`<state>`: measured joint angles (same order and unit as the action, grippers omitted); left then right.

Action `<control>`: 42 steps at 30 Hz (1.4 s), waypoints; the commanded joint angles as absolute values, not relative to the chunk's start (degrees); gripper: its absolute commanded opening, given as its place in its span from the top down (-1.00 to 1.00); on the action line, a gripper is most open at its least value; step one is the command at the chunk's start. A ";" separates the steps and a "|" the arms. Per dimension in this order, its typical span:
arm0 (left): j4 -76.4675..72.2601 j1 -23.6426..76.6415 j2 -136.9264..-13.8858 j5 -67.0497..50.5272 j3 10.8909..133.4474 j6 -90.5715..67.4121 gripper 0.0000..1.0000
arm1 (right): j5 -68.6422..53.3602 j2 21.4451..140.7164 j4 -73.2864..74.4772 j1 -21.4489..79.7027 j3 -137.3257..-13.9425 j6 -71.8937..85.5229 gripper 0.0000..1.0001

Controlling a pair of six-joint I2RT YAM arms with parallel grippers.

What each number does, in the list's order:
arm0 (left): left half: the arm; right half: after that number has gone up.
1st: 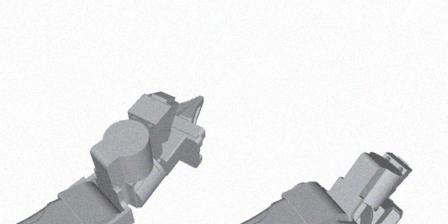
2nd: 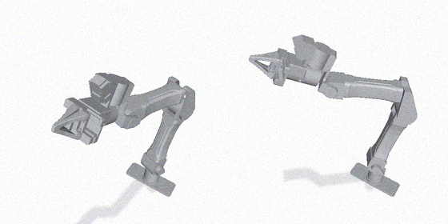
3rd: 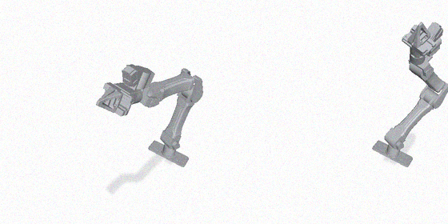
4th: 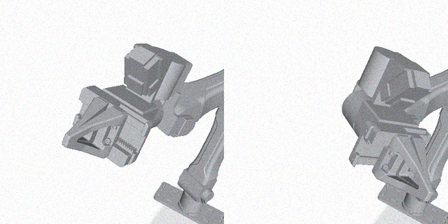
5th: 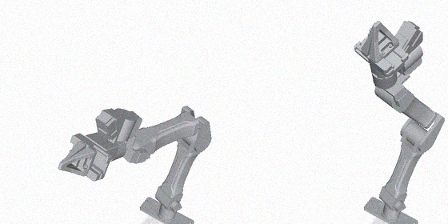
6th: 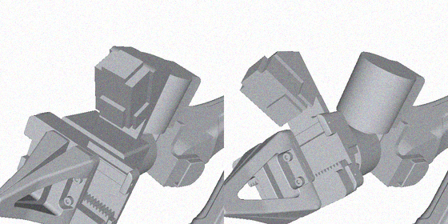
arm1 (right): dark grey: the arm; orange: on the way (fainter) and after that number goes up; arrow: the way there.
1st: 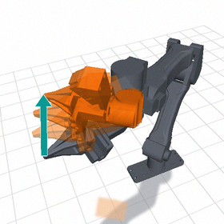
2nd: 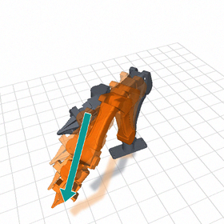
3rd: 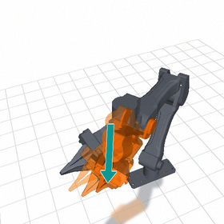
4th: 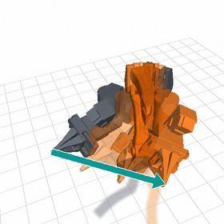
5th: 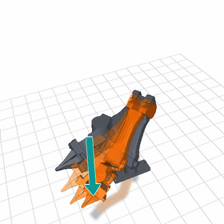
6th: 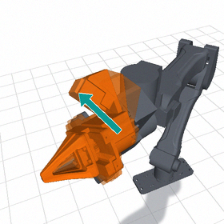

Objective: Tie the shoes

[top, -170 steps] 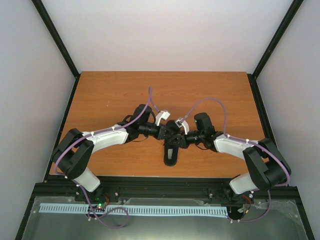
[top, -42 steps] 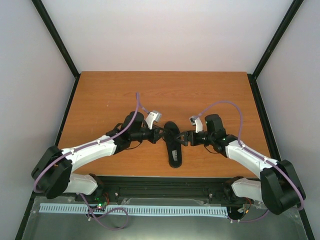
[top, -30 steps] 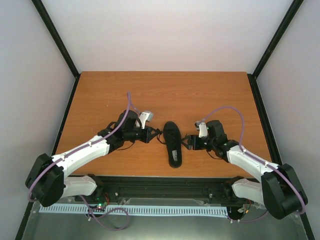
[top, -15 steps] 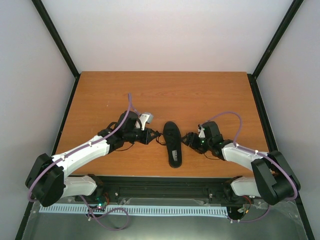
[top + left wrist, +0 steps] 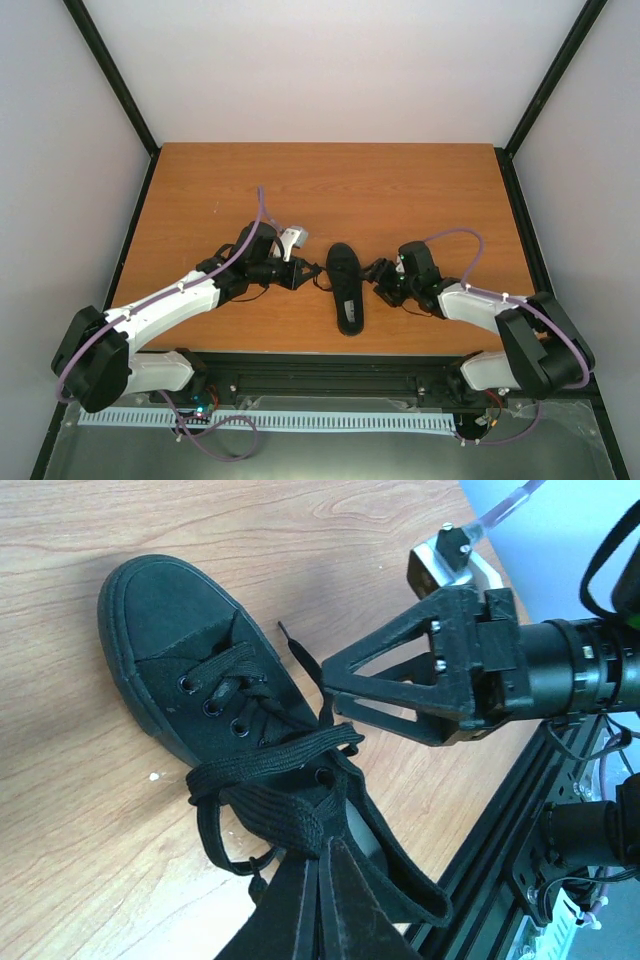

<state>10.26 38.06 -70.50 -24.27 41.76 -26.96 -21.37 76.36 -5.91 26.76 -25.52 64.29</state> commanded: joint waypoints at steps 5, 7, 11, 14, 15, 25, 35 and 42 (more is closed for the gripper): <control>8.53 37.75 -69.37 -26.03 42.11 -26.01 0.98 | -18.29 81.88 -11.02 27.60 -27.11 69.32 -0.27; 8.53 37.79 -69.26 -26.16 41.85 -26.02 0.99 | -18.38 82.99 -11.99 27.59 -27.63 69.70 -0.21; 8.37 37.79 -69.17 -26.34 41.61 -26.20 0.98 | -18.87 84.89 -13.52 27.75 -28.46 70.43 0.03; 8.43 37.79 -68.96 -26.02 41.49 -26.27 0.98 | -18.52 85.06 -13.82 27.77 -28.53 70.74 0.43; 8.45 37.77 -68.80 -25.75 41.41 -26.32 0.98 | -17.99 84.69 -13.45 27.77 -28.49 70.81 0.62; 12.60 37.12 -66.55 -21.77 40.88 -26.45 0.98 | -6.16 70.49 3.89 21.37 -30.59 61.54 0.94; 19.33 31.79 -61.66 -17.67 36.31 -28.90 0.98 | -7.06 58.02 13.90 3.91 -25.65 52.97 0.95; 23.82 30.23 -57.95 -16.39 34.73 -31.01 0.98 | -8.79 54.75 18.28 -3.28 -24.33 48.88 0.94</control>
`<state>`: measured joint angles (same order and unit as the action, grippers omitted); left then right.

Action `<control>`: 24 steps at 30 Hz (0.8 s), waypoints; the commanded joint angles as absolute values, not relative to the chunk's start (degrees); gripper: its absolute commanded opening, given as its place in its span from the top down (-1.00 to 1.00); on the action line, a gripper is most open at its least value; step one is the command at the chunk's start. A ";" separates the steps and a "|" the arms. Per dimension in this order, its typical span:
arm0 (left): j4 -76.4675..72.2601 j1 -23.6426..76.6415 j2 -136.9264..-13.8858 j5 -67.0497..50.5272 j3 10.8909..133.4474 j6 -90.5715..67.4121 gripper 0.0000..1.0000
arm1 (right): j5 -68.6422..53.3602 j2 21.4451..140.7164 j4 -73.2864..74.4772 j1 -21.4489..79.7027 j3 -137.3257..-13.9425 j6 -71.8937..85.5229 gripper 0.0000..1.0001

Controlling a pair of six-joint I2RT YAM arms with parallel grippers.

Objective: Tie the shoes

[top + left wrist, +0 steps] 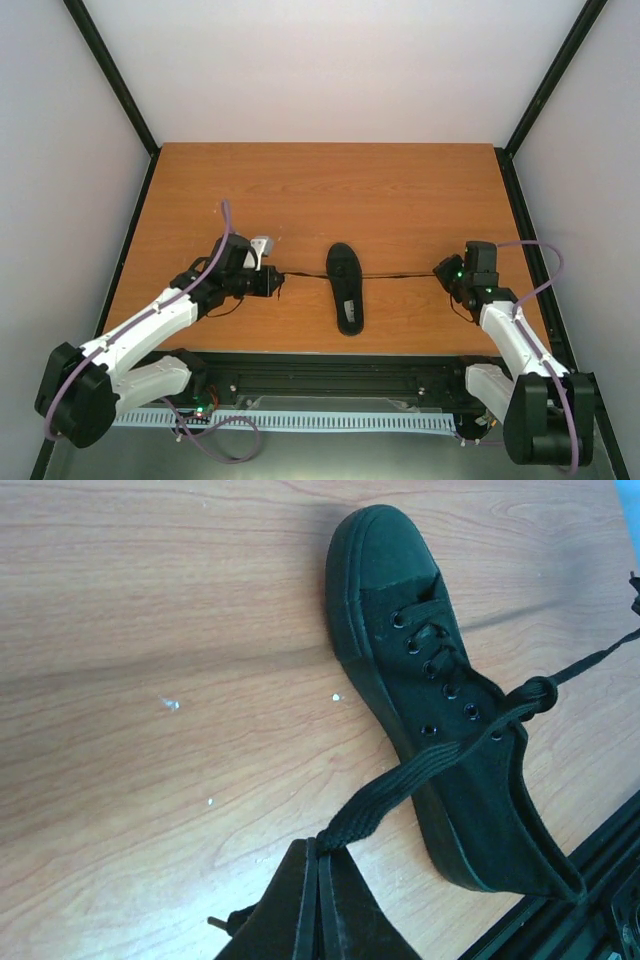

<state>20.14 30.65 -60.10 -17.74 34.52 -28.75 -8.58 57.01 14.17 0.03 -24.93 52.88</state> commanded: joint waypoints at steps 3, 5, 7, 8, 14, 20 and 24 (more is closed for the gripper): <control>26.88 30.13 -57.58 -13.85 34.63 -32.66 0.98 | -9.21 53.33 20.41 -6.83 -24.22 47.29 0.94; 29.49 29.90 -57.57 -11.86 34.58 -34.15 0.98 | -10.10 52.50 21.26 -8.85 -23.89 46.74 0.94; 30.44 28.85 -57.63 -11.58 33.96 -35.65 0.98 | -10.90 51.92 21.88 -10.05 -23.32 46.58 0.94; 30.55 27.96 -57.56 -11.85 33.48 -36.39 0.98 | -11.12 51.66 22.03 -10.49 -22.99 46.63 0.94; 29.49 25.16 -56.78 -11.09 29.64 -40.17 0.98 | -12.23 51.73 20.92 -11.11 -20.22 47.45 0.94; 28.21 25.05 -57.69 -10.75 27.79 -40.52 0.99 | -12.05 52.76 20.19 -11.71 -19.86 47.20 0.94; 27.29 25.05 -57.75 -10.94 26.84 -40.69 0.98 | -11.96 52.84 19.96 -12.28 -19.61 47.19 0.94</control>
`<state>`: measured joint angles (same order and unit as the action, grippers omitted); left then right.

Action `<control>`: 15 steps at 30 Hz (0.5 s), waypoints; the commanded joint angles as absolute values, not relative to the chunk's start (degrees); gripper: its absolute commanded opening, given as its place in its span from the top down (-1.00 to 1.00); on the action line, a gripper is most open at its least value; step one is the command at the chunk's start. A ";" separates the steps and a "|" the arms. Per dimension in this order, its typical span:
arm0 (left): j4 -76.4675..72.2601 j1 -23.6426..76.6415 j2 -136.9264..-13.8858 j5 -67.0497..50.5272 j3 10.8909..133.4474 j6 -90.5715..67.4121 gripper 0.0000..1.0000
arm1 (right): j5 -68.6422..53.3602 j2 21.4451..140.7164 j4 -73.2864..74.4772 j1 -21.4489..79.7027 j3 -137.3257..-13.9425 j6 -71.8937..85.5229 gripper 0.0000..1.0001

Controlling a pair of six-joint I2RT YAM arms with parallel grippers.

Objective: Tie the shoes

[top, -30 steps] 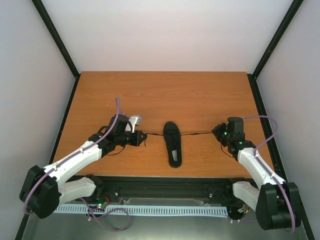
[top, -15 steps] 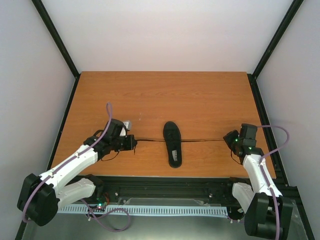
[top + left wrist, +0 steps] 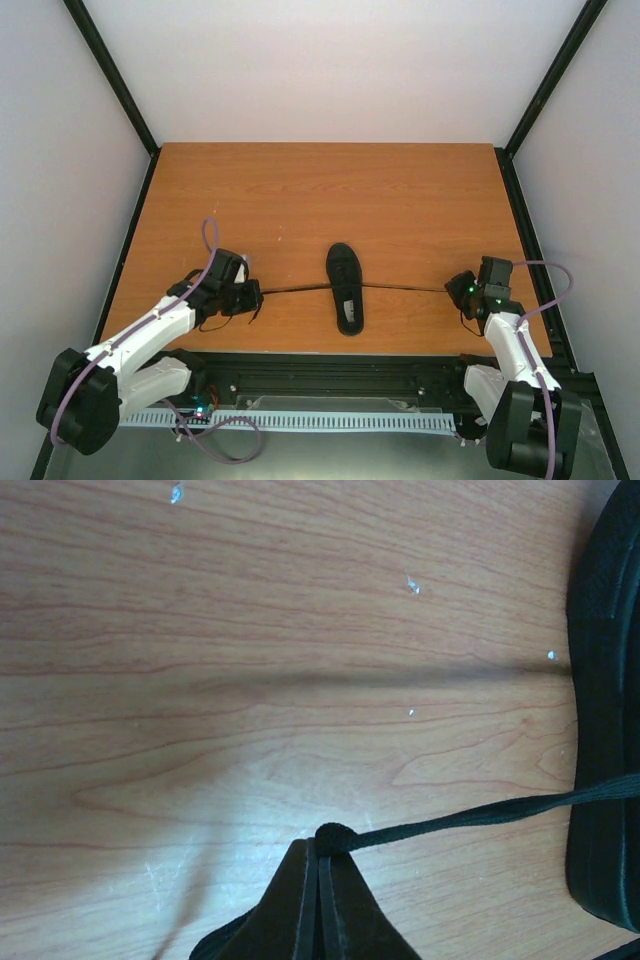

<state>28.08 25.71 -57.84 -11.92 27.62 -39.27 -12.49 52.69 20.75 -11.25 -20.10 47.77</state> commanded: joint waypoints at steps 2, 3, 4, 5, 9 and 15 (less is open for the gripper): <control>25.84 25.05 -57.75 -11.01 26.28 -40.42 0.98 | -12.68 52.70 19.61 -12.51 -19.45 47.28 0.95; 25.14 25.05 -57.94 -11.58 25.95 -39.71 0.98 | -13.49 52.65 19.13 -12.69 -19.32 47.41 0.94; 24.26 25.05 -58.24 -12.27 25.60 -39.03 0.98 | -14.85 52.59 18.37 -12.74 -19.11 47.41 0.94; 23.64 25.05 -58.66 -12.78 25.36 -38.41 0.98 | -16.34 52.71 17.87 -12.84 -19.00 47.36 0.94; 22.12 25.00 -60.95 -15.31 26.60 -36.32 0.80 | -19.83 53.08 17.22 -12.80 -19.41 46.58 0.94; 20.22 25.87 -59.36 -16.53 29.19 -33.68 -0.28 | -21.27 51.92 17.72 -12.82 -19.93 45.09 0.94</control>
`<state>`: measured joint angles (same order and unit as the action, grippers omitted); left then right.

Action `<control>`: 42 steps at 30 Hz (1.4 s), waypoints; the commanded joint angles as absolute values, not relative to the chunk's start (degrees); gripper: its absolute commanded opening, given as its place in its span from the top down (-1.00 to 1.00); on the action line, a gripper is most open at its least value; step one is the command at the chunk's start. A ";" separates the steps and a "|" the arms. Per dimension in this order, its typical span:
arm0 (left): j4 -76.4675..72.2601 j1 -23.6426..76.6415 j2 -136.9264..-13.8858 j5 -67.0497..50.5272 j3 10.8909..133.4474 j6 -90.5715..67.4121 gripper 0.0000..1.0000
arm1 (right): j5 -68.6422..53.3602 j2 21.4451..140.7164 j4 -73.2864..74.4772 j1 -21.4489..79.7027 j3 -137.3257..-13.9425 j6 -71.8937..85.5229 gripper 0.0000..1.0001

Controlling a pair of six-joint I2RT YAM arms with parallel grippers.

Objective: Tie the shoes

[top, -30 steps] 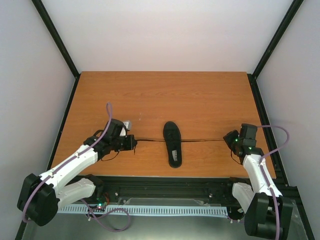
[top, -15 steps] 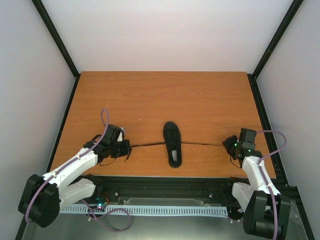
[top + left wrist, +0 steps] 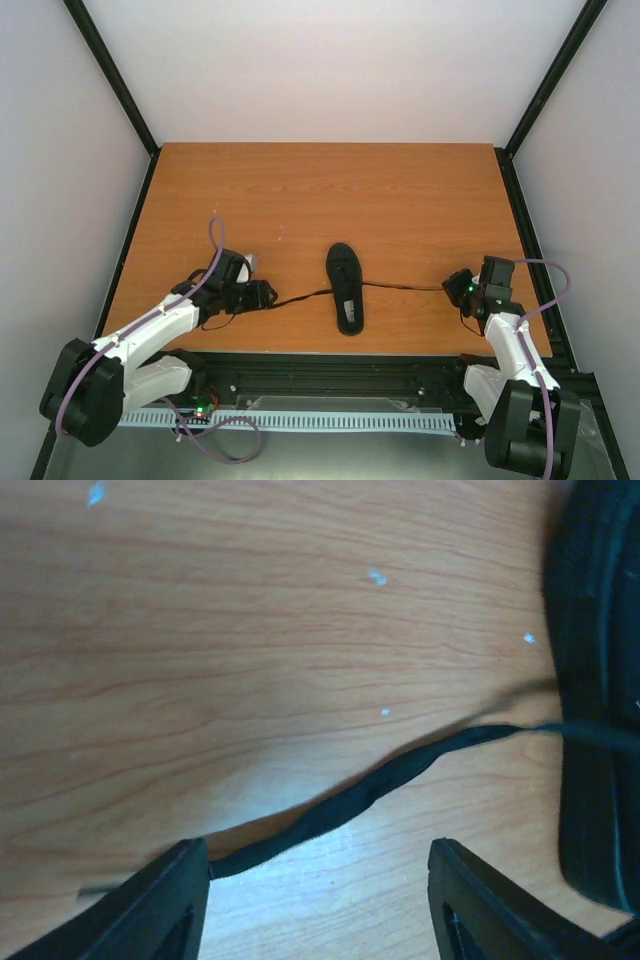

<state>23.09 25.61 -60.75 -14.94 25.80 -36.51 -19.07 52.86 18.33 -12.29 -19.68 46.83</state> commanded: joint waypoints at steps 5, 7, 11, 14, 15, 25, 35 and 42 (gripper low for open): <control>15.19 30.63 -60.86 -16.45 31.69 -31.02 -0.42 | -21.71 51.25 18.30 -12.80 -20.45 43.76 0.94; 11.69 34.76 -64.01 -16.22 33.40 -28.91 -0.39 | -21.83 51.08 18.52 -12.83 -20.69 43.20 0.94; 6.65 41.13 -72.24 -14.58 37.14 -22.81 -0.23 | -22.72 51.15 18.32 -12.83 -20.78 42.79 0.94; 1.56 43.16 -77.42 -15.15 37.94 -18.78 -0.16 | -23.41 51.15 18.07 -12.83 -20.66 42.84 0.94; -0.01 43.50 -78.69 -15.31 37.92 -17.89 -0.14 | -23.58 51.19 18.02 -12.85 -20.65 42.85 0.94; -10.12 44.47 -85.70 -13.53 35.11 -8.69 -0.10 | -25.70 52.78 16.34 -12.83 -20.48 42.92 0.94; -14.83 44.47 -91.83 -15.49 34.49 -2.84 -0.11 | -26.81 54.00 15.30 -12.82 -20.30 42.89 0.94; -16.05 44.47 -93.36 -17.71 34.72 -3.63 -0.11 | -26.88 54.20 15.22 -12.84 -20.13 42.67 0.94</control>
